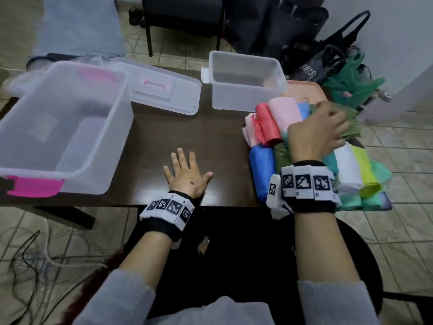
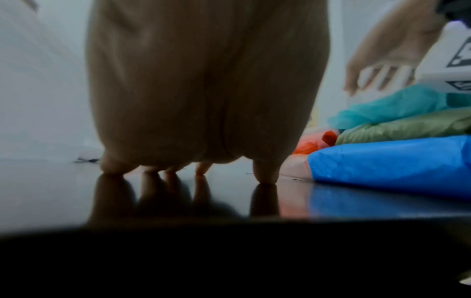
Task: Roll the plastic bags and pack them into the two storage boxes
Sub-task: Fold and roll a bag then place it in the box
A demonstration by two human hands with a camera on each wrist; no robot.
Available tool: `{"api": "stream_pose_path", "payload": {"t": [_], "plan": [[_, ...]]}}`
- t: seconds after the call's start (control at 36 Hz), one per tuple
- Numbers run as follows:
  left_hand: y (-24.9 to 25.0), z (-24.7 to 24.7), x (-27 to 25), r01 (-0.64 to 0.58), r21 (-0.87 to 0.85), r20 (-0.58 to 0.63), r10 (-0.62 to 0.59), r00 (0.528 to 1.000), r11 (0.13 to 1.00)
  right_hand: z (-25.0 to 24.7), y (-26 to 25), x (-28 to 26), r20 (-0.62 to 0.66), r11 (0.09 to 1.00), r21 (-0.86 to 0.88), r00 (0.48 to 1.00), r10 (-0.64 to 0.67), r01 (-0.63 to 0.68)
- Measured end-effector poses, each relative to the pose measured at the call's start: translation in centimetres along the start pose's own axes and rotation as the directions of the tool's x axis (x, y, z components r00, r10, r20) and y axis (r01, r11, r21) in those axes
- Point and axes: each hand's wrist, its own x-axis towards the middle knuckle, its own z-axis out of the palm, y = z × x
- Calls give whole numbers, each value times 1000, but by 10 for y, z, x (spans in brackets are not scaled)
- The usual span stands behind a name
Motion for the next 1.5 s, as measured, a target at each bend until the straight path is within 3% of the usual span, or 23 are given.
{"api": "stream_pose_path", "payload": {"t": [0.08,0.17,0.31,0.56,0.64,0.69,0.75,0.81,0.92,1.0,1.08,1.17,1.33,1.5], "plan": [[-3,2,-1,-15,9,15,15,1000,1000,-6,16,17,215,979,-101,957,193,-175],[-4,3,-3,-22,10,14,22,1000,1000,-3,29,28,368,962,-136,889,272,-238],[-5,4,-4,-34,12,13,33,999,999,5,44,42,415,960,-170,867,275,-223],[-7,7,-4,-41,-6,-9,41,999,999,-15,36,25,331,994,-20,937,110,-110],[-8,8,-4,-47,-9,-22,47,999,999,-28,15,12,296,976,215,950,-98,34],[-8,9,-4,-54,-31,-30,53,998,998,-34,-6,2,300,893,448,934,-196,43],[-10,8,-4,-63,-57,-32,61,998,996,-32,-27,-10,360,757,651,900,-247,-53],[-12,6,-4,-78,-103,-34,74,997,992,-18,-42,-22,475,637,737,844,-250,-226],[-24,-8,-3,-103,-210,-32,98,995,972,35,-56,-51,700,568,641,697,-156,-517],[-36,-24,-8,-155,-329,-76,138,988,931,80,-50,-71,760,620,540,647,-68,-570],[-48,-36,-15,-142,-396,-167,81,983,907,98,-48,-87,718,769,418,695,47,-484],[-53,-41,-17,-137,-449,-194,53,980,883,104,-47,-89,672,878,343,740,18,-333],[-36,-39,-16,-206,-620,-141,150,978,757,99,-48,-71,755,933,240,656,-4,-270],[-30,-43,0,-241,-458,-111,214,971,856,97,-40,-51,744,925,293,666,-61,-243]]}}
